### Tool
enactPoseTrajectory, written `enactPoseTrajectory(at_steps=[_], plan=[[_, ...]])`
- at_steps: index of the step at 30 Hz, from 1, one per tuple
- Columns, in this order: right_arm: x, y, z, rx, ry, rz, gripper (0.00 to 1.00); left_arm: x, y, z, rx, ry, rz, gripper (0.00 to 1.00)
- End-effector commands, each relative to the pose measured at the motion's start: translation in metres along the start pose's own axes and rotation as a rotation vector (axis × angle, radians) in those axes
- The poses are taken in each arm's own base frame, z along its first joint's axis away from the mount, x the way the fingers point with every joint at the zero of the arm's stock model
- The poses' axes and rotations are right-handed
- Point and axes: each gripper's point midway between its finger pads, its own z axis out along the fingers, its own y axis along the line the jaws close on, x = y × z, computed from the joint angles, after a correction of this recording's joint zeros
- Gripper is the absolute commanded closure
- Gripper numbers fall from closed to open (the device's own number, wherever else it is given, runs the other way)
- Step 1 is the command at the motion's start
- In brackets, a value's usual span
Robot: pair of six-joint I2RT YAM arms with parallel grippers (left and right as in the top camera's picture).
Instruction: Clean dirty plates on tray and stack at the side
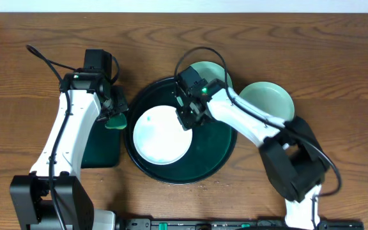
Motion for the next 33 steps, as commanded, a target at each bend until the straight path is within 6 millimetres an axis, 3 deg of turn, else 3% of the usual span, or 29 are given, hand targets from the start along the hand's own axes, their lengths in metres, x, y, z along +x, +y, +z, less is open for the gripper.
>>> enactPoseTrajectory(at_steps=[1,10,19,28,33], plan=[[-0.018,-0.005,-0.033,0.165,-0.119,-0.102,0.99,-0.009,0.002,-0.008,-0.008,-0.035,-0.022,0.93],[-0.026,-0.009,-0.074,0.493,-0.252,-0.191,0.99,-0.011,0.001,-0.008,-0.003,-0.045,-0.023,0.93],[-0.040,0.003,-0.155,0.924,-0.520,-0.245,0.99,-0.011,0.001,-0.008,-0.003,-0.045,-0.023,0.93],[-0.039,0.021,-0.218,1.152,-0.734,-0.200,0.99,-0.011,0.001,-0.008,-0.003,-0.045,-0.023,0.93],[-0.038,0.023,-0.240,1.237,-0.805,-0.155,0.99,-0.011,0.001,-0.008,-0.003,-0.045,-0.023,0.92]])
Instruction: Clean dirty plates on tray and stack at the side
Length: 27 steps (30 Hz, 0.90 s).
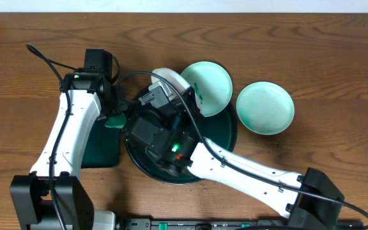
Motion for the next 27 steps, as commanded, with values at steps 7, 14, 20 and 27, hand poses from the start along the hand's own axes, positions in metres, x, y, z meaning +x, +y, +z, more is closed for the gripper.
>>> enactPoseTrajectory(at_steps=[7,14,20,27], plan=[[-0.015,-0.030,-0.009,0.111,-0.043,0.036,0.99,-0.009,0.000,-0.008,0.000,-0.034,-0.023,0.93],[0.009,0.020,0.020,-0.250,0.087,0.026,0.99,-0.009,0.000,-0.008,0.000,-0.033,-0.022,0.93],[0.036,0.050,0.042,-0.620,0.268,0.143,0.99,-0.008,0.001,-0.007,-0.001,-0.032,-0.022,0.93],[0.041,0.019,0.058,-1.005,0.383,0.415,0.99,-0.008,0.001,-0.007,-0.001,-0.032,-0.022,0.93]])
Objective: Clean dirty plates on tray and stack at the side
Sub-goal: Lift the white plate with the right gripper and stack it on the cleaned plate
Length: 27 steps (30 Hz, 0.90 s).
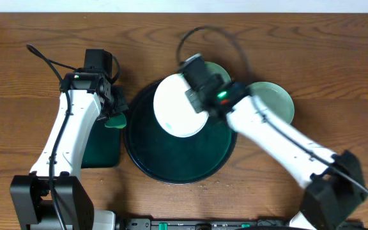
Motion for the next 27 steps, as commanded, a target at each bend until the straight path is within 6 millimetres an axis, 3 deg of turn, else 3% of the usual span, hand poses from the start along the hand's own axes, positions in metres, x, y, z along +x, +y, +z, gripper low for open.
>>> enactPoseTrajectory(at_steps=[1,4,7,13,16,18,21,27], plan=[[-0.015,-0.003,-0.036,-0.323,-0.029,0.142,0.99,-0.008,0.001,-0.007,-0.001,-0.032,-0.022,0.93],[-0.012,-0.050,-0.041,-0.343,-0.018,0.267,0.99,-0.008,0.001,-0.007,-0.001,-0.032,-0.022,0.93],[0.007,-0.107,-0.039,-0.285,0.040,0.470,0.99,-0.008,0.001,-0.007,-0.001,-0.032,-0.022,0.93],[0.063,-0.201,-0.031,-0.136,0.135,0.727,0.99,-0.008,0.001,-0.007,-0.001,-0.031,-0.022,0.93],[0.111,-0.253,-0.019,0.097,0.187,0.852,0.99,-0.007,0.001,-0.007,-0.002,-0.029,-0.022,0.93],[0.136,-0.265,-0.009,0.157,0.214,0.890,0.99,-0.007,0.001,-0.007,-0.001,-0.029,-0.022,0.93],[0.166,-0.264,0.010,0.168,0.236,0.917,0.99,-0.008,0.001,-0.006,-0.001,-0.031,-0.022,0.93],[0.188,-0.249,0.038,0.141,0.221,0.911,0.98,-0.008,0.000,-0.006,0.000,-0.032,-0.022,0.93]])
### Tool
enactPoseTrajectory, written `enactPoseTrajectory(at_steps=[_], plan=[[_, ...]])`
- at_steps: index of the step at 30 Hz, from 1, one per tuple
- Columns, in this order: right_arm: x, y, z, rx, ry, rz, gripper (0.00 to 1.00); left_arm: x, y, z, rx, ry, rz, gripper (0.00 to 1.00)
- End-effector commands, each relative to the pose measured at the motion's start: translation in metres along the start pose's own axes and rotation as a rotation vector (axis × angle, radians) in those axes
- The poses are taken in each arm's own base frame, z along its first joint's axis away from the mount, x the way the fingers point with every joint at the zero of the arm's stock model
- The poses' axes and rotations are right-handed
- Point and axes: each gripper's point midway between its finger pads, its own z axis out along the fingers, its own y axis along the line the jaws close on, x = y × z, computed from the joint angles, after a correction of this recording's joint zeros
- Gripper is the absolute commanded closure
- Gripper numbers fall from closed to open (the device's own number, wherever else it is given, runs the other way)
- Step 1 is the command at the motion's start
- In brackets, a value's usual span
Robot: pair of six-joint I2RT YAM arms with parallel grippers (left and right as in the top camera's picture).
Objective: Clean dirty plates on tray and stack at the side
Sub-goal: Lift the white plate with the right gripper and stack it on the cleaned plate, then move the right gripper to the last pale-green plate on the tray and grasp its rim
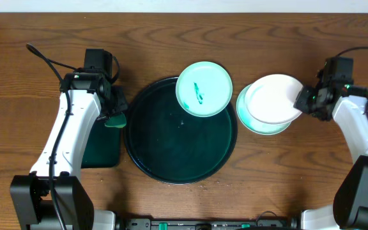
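A round dark tray (171,153) lies mid-table with nothing but a few specks on it. A mint plate (203,88) with a green smear overlaps the tray's far right rim. To the right of the tray, a white plate (270,99) sits over a second mint plate (260,128). My right gripper (303,101) is shut on the white plate's right rim. Whether that plate rests fully on the mint one cannot be told. My left gripper (115,110) stays at the tray's left edge, shut on a green sponge (115,120).
A dark green mat (101,150) lies left of the tray, partly under the left arm. The table's far edge meets a white wall at the top. Cables loop off both arms.
My right gripper has moved the white plate from above the tray's far right part to over the mint plate right of the tray. The smeared mint plate is now uncovered. The left arm has not moved.
The white plate first lay in the tray with my right gripper at its far right rim. Then it was lifted near the tray's far edge, then held over the tray's far right. Now it is over the right-hand mint plate. The left gripper kept the sponge throughout.
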Motion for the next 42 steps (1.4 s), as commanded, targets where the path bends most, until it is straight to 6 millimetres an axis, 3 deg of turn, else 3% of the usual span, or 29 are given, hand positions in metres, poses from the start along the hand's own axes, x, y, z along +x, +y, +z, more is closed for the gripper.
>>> enactPoseTrajectory(at_steps=[1,4,9,16,21,25,27,32,38,42], plan=[[0.010,0.005,0.010,-0.029,0.002,0.008,0.96,-0.006,0.001,-0.006,-0.001,-0.025,-0.022,0.93],[0.018,0.019,0.013,-0.082,0.012,-0.041,0.85,-0.007,0.001,-0.006,0.000,-0.028,-0.022,0.93],[0.023,0.045,0.010,-0.166,0.023,-0.187,0.75,-0.007,0.001,-0.006,0.000,-0.028,-0.022,0.93],[0.014,0.074,-0.017,-0.210,0.034,-0.279,0.61,-0.007,0.000,-0.006,0.000,-0.029,-0.022,0.93],[-0.004,0.121,-0.047,-0.338,-0.027,-0.391,0.53,-0.009,0.000,-0.006,0.003,-0.035,-0.023,0.93],[-0.014,0.163,-0.053,-0.377,-0.054,-0.494,0.42,-0.010,-0.001,-0.006,0.005,-0.042,-0.023,0.93],[-0.016,0.182,-0.048,-0.391,-0.038,-0.549,0.33,-0.011,-0.001,-0.006,0.006,-0.044,-0.024,0.93],[-0.015,0.224,-0.020,-0.462,0.055,-0.649,0.33,-0.011,-0.001,-0.007,0.007,-0.046,-0.024,0.93],[-0.006,0.236,0.025,-0.445,0.139,-0.670,0.45,-0.011,-0.001,-0.007,0.006,-0.045,-0.024,0.93],[0.006,0.237,0.044,-0.434,0.177,-0.698,0.60,-0.011,-0.001,-0.007,0.006,-0.045,-0.023,0.93]])
